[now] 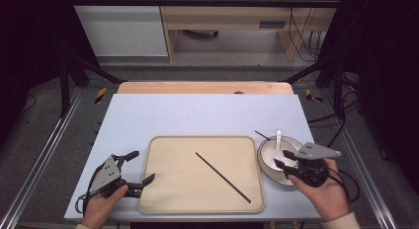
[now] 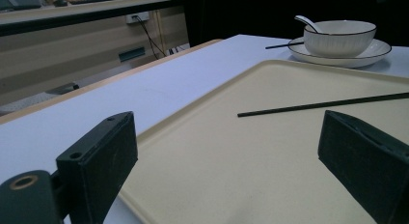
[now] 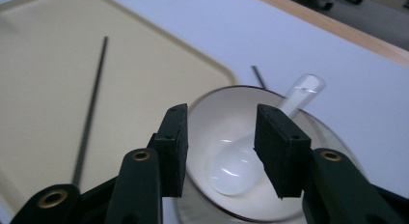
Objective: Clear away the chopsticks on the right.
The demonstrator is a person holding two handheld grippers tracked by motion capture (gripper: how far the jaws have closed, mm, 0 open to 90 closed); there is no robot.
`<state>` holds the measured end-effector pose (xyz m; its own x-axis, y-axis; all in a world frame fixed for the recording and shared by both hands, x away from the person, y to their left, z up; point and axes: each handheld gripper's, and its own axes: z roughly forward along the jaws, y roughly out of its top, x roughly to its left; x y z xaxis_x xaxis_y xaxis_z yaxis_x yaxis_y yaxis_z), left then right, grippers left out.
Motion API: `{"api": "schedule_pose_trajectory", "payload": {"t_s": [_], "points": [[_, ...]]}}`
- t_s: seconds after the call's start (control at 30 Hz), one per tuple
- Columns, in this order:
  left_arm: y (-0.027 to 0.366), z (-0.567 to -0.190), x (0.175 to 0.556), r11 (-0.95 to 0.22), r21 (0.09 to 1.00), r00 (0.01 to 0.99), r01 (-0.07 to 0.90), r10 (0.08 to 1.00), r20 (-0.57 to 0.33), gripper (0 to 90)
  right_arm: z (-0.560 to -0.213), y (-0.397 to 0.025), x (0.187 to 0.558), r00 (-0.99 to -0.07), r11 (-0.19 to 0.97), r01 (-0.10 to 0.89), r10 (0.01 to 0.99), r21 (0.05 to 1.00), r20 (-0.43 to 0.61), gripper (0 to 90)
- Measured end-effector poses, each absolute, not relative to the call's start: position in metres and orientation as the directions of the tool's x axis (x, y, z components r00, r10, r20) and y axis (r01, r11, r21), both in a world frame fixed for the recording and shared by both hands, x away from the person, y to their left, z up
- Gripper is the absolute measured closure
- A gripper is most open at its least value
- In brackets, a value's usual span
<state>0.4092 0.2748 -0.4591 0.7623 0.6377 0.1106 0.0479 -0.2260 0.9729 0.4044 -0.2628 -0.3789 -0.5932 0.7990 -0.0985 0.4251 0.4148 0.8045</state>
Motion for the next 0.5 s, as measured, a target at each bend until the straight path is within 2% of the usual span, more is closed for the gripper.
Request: {"api": "schedule_pose_trajectory", "payload": {"t_s": [0.07,0.17,0.3,0.33,0.37,0.5], "points": [[0.274,-0.459,0.409,-0.230,0.972,0.764,0.046,0.635,0.114,6.3,-0.375,-0.278,0.408,-0.565,0.398,0.441,0.820,0.804,-0.097,55.9],[0.273,-0.460,0.409,-0.230,0.972,0.766,0.050,0.634,0.110,6.3,-0.387,-0.297,0.416,-0.534,0.468,0.461,0.825,0.754,-0.185,59.5],[0.274,-0.460,0.409,-0.232,0.971,0.765,0.051,0.634,0.112,6.3,-0.404,-0.310,0.423,-0.518,0.465,0.505,0.837,0.728,-0.175,62.7],[0.274,-0.460,0.409,-0.231,0.972,0.764,0.051,0.635,0.111,6.4,-0.409,-0.314,0.424,-0.505,0.445,0.517,0.849,0.731,-0.159,63.5],[0.274,-0.460,0.409,-0.237,0.970,0.764,0.054,0.635,0.113,6.4,-0.414,-0.321,0.424,-0.487,0.377,0.517,0.868,0.769,-0.098,64.3],[0.274,-0.461,0.410,-0.242,0.969,0.764,0.058,0.636,0.113,6.3,-0.411,-0.325,0.422,-0.470,0.376,0.504,0.875,0.777,-0.118,67.3]]}}
